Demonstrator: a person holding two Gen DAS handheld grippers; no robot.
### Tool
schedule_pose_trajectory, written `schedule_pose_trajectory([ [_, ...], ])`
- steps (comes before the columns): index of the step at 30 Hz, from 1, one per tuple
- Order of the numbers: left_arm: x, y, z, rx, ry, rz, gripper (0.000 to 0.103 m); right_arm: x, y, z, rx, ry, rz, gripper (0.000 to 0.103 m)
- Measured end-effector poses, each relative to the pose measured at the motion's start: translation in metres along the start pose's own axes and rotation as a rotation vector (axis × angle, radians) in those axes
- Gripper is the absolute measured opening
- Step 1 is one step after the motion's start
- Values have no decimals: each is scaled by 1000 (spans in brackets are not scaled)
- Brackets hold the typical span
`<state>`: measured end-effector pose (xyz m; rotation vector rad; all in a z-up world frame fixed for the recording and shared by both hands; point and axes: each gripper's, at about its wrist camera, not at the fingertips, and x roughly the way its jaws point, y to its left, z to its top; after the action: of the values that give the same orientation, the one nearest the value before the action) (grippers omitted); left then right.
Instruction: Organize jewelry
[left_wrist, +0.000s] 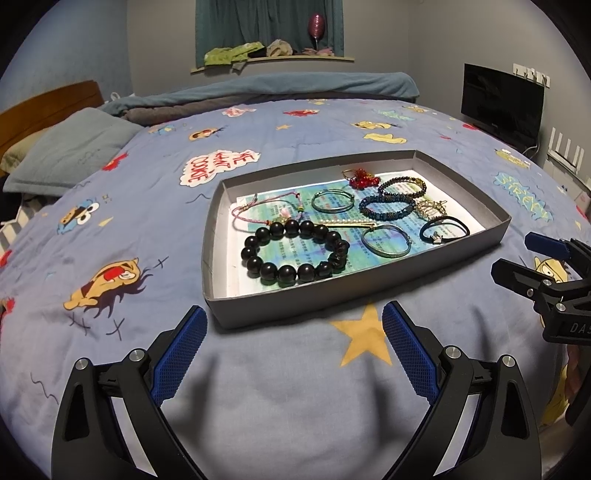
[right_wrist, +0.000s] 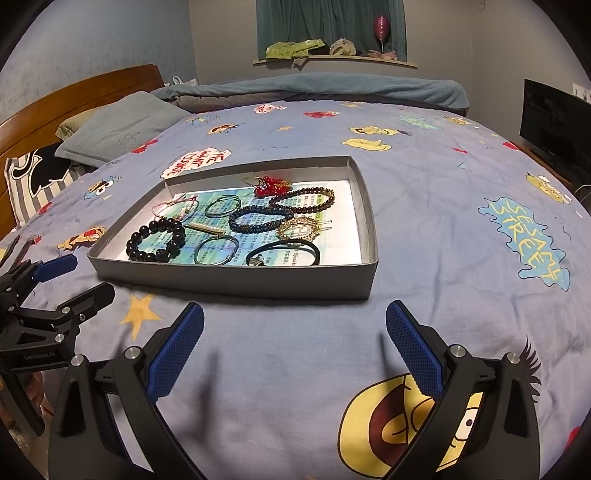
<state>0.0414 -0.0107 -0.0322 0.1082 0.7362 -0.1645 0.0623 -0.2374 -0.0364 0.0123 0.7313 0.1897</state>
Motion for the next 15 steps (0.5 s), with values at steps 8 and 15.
schedule_pose_trajectory([
  [8,2,2,-1,5,-3,8,95,0,1,0,-3,1,-2,98],
  [15,2,4,-1,-1,-8,2,95,1,2,-1,-7,3,-7,98],
])
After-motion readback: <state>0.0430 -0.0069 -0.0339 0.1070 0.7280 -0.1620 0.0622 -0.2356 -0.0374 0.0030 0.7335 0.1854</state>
